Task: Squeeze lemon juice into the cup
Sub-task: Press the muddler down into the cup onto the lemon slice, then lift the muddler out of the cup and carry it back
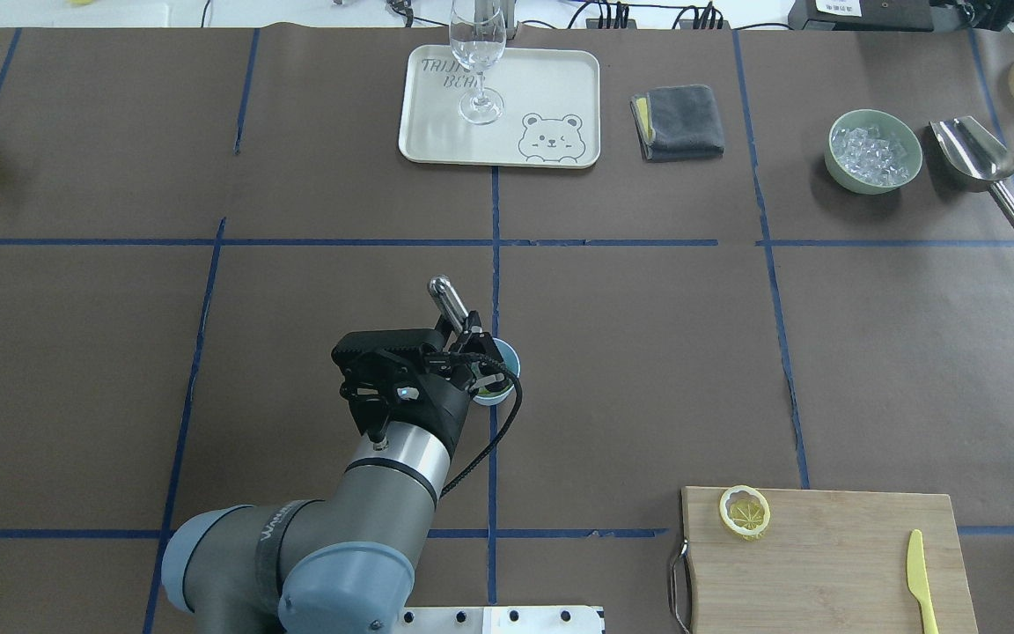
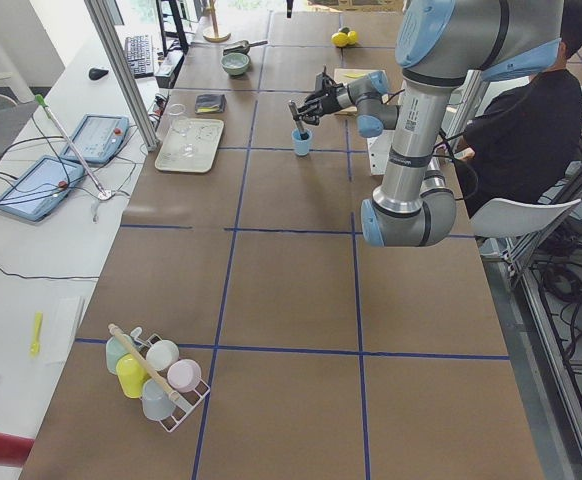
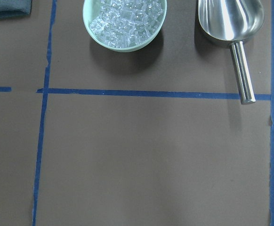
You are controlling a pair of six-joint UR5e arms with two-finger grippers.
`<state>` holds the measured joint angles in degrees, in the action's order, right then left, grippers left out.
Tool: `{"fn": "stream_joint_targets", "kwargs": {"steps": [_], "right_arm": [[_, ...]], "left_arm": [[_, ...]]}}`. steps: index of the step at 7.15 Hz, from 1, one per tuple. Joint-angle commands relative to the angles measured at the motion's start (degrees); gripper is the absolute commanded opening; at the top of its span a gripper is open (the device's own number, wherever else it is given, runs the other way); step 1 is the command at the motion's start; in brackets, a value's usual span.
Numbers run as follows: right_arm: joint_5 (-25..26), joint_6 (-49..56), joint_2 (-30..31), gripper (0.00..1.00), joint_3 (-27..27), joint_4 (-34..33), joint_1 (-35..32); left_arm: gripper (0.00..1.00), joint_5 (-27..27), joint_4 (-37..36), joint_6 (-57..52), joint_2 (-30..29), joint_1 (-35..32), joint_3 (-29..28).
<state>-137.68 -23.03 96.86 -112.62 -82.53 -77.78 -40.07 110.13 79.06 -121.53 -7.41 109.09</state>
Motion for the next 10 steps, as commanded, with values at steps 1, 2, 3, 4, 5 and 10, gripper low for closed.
{"fn": "stream_joint_targets", "kwargs": {"steps": [1, 2, 3, 4, 5, 10], "right_arm": [[0.04, 0.0, 0.0, 1.0, -0.05, 0.0, -0.09], [0.04, 0.09, 0.87, 1.0, -0.05, 0.26, -0.35], [0.13, 0.87, 1.75, 1.0, 0.38, 0.35, -0.61], [0.21, 3.84, 2.72, 1.0, 0.82, 0.26, -1.83], [0.74, 6.65, 4.29, 1.0, 0.91, 0.35, -3.15], [3.91, 20.12, 5.36, 1.0, 7.14, -0.62, -8.17]], "left_arm": [[0.0, -0.01, -0.09, -4.33, 0.16, -2.59, 4.71], [0.0, -0.96, -0.09, -7.05, 0.24, -5.13, 7.34], [0.0, -8.02, -0.35, -7.95, 0.59, -9.33, 8.93], [0.0, -15.14, -0.61, -8.04, 1.55, -13.46, 9.29], [0.0, -24.96, -2.01, -8.04, 3.22, -18.38, 10.43], [0.0, -67.74, -18.12, -23.1, 7.45, -39.5, 9.74]]}}
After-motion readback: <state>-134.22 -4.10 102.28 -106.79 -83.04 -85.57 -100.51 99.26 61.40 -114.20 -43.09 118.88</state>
